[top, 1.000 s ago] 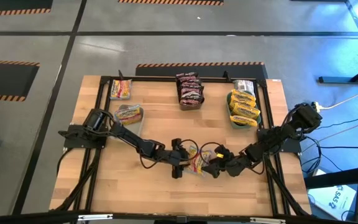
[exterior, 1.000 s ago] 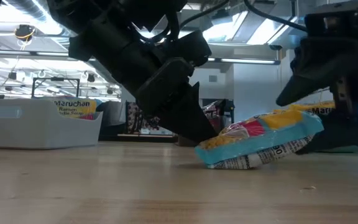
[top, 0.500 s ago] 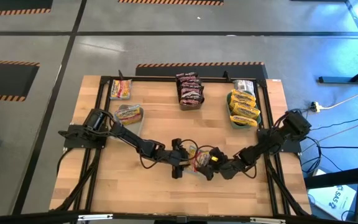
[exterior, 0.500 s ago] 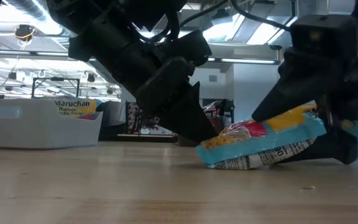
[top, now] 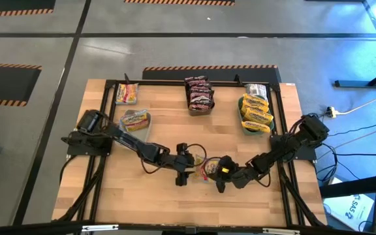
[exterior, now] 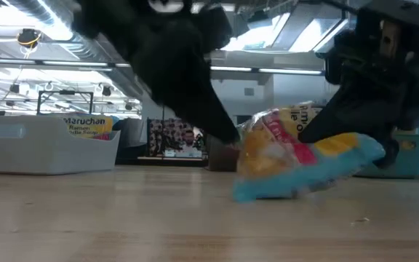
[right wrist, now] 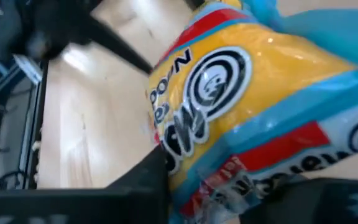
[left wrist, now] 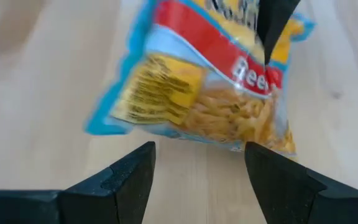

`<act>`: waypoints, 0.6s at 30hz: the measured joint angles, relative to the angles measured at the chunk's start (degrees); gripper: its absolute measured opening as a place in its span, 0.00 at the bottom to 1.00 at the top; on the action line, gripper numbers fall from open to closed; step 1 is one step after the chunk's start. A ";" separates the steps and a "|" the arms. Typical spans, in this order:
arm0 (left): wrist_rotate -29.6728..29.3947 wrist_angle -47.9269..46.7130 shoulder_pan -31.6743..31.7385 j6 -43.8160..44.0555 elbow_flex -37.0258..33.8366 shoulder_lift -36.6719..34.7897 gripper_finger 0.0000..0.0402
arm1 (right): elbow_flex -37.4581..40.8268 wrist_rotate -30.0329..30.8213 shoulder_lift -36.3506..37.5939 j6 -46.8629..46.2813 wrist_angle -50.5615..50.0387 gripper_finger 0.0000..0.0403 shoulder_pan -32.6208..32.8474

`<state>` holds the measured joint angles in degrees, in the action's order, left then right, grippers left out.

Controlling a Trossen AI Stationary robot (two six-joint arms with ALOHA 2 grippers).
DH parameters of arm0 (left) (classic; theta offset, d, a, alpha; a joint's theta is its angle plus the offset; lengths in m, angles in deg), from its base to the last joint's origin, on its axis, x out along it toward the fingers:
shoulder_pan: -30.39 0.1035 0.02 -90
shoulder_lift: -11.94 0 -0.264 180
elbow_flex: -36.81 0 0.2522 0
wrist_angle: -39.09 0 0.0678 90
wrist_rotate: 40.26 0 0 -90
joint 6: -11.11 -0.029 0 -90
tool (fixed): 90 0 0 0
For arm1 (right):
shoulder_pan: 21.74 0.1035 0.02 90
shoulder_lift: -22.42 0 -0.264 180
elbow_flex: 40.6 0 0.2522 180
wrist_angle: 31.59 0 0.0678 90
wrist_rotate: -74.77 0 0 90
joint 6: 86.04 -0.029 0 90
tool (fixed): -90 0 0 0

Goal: Sort Maruchan noodles
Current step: Put the blue noodle pack into the gray bin

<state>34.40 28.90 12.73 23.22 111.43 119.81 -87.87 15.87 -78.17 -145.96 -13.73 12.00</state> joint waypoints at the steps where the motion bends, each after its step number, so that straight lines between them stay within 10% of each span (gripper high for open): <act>1: -0.04 -1.60 -0.19 0.36 0.00 -1.48 0.60 | 0.00 -0.33 0.63 1.78 -0.22 0.26 -0.02; 18: -0.25 -7.23 -3.77 0.40 0.07 -13.61 0.60 | -17.65 -13.73 9.44 29.66 -36.30 0.20 -4.75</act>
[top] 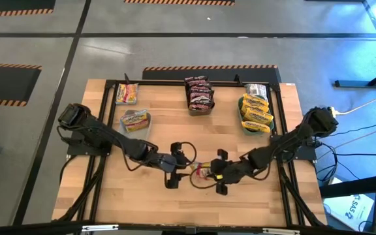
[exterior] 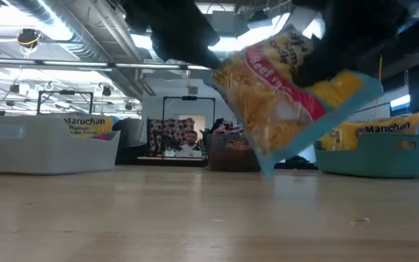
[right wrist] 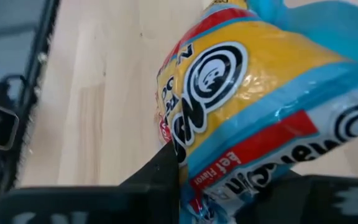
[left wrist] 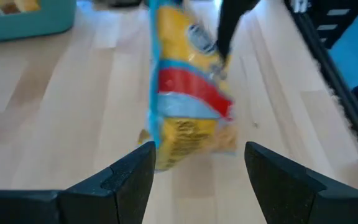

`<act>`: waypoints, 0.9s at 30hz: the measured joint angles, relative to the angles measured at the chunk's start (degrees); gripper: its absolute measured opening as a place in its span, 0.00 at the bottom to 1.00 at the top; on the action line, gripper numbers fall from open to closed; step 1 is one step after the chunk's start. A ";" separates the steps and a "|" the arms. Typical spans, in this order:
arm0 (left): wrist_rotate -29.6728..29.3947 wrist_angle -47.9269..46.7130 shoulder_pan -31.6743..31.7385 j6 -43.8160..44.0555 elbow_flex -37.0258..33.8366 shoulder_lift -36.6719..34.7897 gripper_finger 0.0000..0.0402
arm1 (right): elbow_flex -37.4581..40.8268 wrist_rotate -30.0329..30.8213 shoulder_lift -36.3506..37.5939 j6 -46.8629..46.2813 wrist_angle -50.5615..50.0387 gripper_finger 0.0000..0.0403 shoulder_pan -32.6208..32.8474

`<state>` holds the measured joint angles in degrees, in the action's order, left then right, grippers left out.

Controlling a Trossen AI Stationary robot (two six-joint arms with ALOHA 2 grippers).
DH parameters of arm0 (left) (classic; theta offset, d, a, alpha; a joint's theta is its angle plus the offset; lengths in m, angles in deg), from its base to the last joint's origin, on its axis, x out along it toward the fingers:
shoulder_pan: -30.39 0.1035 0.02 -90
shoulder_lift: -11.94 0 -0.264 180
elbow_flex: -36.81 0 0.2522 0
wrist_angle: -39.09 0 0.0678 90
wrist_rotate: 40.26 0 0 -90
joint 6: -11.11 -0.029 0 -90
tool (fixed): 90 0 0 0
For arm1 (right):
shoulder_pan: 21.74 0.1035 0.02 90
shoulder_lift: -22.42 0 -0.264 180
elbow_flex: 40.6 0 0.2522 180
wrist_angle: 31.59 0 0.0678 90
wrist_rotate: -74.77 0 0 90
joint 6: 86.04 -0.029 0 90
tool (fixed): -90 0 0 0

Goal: Sort Maruchan noodles
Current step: Put the blue noodle pack into the gray bin

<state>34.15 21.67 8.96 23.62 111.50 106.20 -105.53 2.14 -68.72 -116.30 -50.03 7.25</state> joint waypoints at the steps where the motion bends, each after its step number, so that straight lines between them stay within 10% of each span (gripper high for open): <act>1: -0.43 0.00 0.24 -0.02 -0.02 0.02 0.60 | -1.63 0.05 -0.01 1.25 -2.73 0.20 -0.27; 17: -1.35 4.56 2.08 -0.59 -0.02 -0.27 0.61 | -8.20 -0.50 -0.08 9.20 -14.34 0.21 -0.93; 27: 12.40 8.15 6.96 3.14 0.04 1.47 0.73 | -8.20 0.80 -0.08 12.96 -11.46 0.21 -0.91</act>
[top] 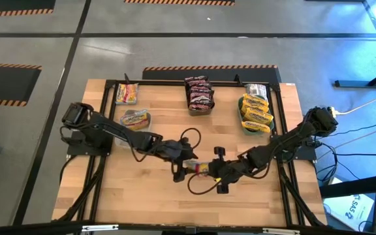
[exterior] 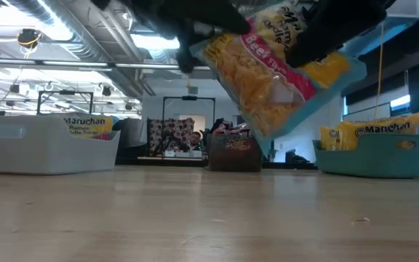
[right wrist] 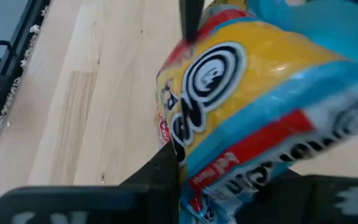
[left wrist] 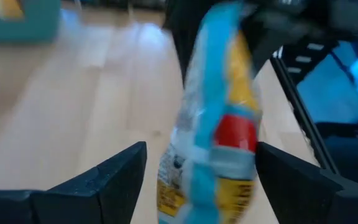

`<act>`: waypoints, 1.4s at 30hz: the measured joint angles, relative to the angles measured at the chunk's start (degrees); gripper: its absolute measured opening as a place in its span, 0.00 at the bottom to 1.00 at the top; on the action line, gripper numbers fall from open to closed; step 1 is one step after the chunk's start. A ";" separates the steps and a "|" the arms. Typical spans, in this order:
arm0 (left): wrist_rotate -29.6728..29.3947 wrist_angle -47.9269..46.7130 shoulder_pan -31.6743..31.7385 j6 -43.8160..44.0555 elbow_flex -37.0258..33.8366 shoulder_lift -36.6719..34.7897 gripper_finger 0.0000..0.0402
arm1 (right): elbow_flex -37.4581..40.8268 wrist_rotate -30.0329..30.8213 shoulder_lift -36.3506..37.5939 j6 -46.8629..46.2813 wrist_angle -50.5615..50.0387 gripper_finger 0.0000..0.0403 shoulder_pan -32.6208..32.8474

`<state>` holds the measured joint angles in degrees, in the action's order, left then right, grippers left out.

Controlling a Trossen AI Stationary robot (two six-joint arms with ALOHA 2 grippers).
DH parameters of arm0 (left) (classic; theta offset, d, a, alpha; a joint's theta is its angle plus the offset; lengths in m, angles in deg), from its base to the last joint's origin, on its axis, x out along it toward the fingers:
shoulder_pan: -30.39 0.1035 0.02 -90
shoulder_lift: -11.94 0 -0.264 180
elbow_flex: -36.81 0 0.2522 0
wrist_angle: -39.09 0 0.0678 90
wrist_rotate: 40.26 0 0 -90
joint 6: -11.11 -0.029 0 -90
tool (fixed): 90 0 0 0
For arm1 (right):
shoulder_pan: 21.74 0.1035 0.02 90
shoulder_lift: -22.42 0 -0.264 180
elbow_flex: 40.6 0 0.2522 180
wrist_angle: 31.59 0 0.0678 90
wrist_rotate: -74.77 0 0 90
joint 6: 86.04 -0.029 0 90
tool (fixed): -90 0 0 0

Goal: Sort Maruchan noodles
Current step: Put the blue noodle pack into the gray bin

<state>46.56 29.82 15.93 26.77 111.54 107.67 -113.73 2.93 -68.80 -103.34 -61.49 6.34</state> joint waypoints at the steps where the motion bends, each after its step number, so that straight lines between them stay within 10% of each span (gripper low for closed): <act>1: 1.65 0.10 0.38 0.66 -0.01 0.70 0.73 | 0.00 0.38 -0.02 0.83 0.20 0.21 -0.02; 15: 4.33 3.37 0.86 0.44 -0.02 3.59 0.54 | -0.04 0.25 -0.07 2.55 3.80 0.22 -1.62; 26: 3.98 1.49 0.11 0.28 -0.02 3.57 0.44 | -5.36 -4.47 2.27 -1.62 -13.28 0.57 -0.83; 31: 2.73 -1.84 -2.45 0.20 -0.04 3.07 0.44 | -3.49 2.33 6.92 -7.72 -21.41 0.63 4.59; 42: -10.19 12.01 -8.31 0.27 -7.00 2.74 0.44 | 21.46 9.76 10.31 -13.05 16.46 0.64 8.73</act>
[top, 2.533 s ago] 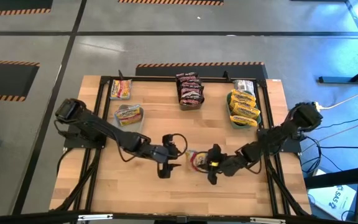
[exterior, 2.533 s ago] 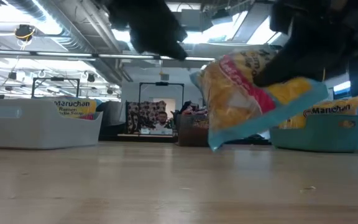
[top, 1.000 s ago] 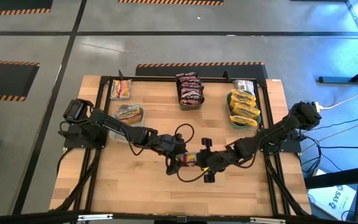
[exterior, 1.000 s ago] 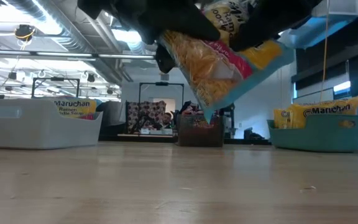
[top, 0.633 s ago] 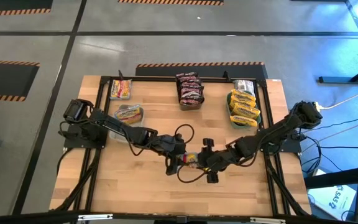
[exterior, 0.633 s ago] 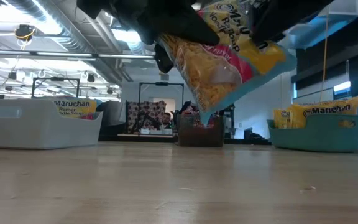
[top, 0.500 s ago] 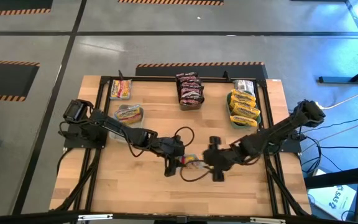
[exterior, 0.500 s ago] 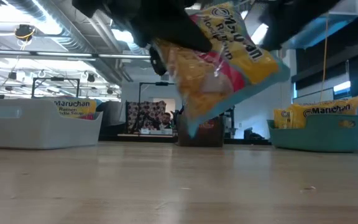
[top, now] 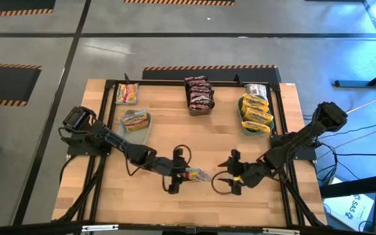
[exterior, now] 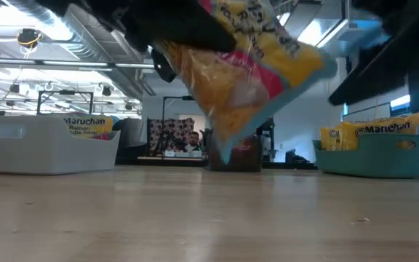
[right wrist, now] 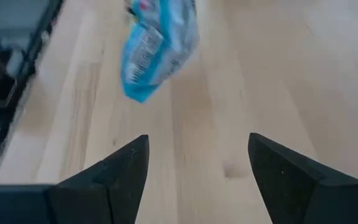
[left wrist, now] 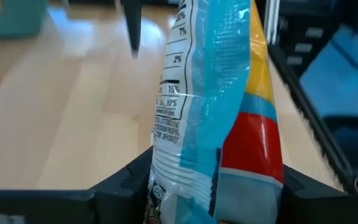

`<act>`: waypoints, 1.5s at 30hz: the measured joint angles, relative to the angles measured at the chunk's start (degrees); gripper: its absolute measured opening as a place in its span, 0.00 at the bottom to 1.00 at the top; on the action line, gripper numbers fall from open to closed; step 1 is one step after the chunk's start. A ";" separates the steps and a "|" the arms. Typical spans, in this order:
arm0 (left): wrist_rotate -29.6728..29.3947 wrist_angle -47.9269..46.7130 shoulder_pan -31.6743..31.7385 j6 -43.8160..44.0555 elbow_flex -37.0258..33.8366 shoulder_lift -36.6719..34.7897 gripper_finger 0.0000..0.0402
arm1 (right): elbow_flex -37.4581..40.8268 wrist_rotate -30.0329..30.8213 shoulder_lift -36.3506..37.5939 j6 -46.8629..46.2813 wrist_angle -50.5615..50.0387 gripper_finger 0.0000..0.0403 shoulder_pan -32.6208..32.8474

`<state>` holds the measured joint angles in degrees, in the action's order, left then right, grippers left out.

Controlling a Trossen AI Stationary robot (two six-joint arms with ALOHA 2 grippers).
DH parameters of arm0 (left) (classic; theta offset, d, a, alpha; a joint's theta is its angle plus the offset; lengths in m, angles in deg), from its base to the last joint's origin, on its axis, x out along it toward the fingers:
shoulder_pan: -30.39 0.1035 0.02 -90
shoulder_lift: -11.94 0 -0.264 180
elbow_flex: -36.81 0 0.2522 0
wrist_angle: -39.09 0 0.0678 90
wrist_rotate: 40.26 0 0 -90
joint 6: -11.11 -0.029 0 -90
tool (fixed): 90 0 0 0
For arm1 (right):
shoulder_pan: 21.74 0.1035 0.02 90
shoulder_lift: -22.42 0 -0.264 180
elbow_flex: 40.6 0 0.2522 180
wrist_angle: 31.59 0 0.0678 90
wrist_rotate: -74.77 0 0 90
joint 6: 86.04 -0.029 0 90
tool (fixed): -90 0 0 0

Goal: Sort Maruchan noodles
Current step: Put the blue noodle pack into the gray bin

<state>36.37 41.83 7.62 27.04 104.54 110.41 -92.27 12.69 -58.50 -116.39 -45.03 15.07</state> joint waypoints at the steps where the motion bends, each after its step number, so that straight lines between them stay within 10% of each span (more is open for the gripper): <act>1: -1.44 2.89 -0.36 -0.13 -1.28 -0.17 0.44 | 2.19 0.08 -0.21 0.26 4.64 0.64 -0.36; 12: -11.30 39.21 -2.15 -7.03 -13.52 -0.17 0.44 | 12.62 9.79 -0.77 4.98 37.30 0.64 -0.52; 20: -13.26 45.35 -1.58 -9.06 -13.88 -0.21 0.44 | 12.55 9.12 -4.78 15.60 53.91 0.64 -2.19; 45: -13.03 55.29 -1.23 -14.71 -13.61 -0.21 0.45 | 1.16 0.50 -11.03 27.57 56.93 0.61 -9.85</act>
<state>23.34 97.11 6.38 12.33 90.93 110.20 -91.11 13.18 -69.53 -88.82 11.90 5.22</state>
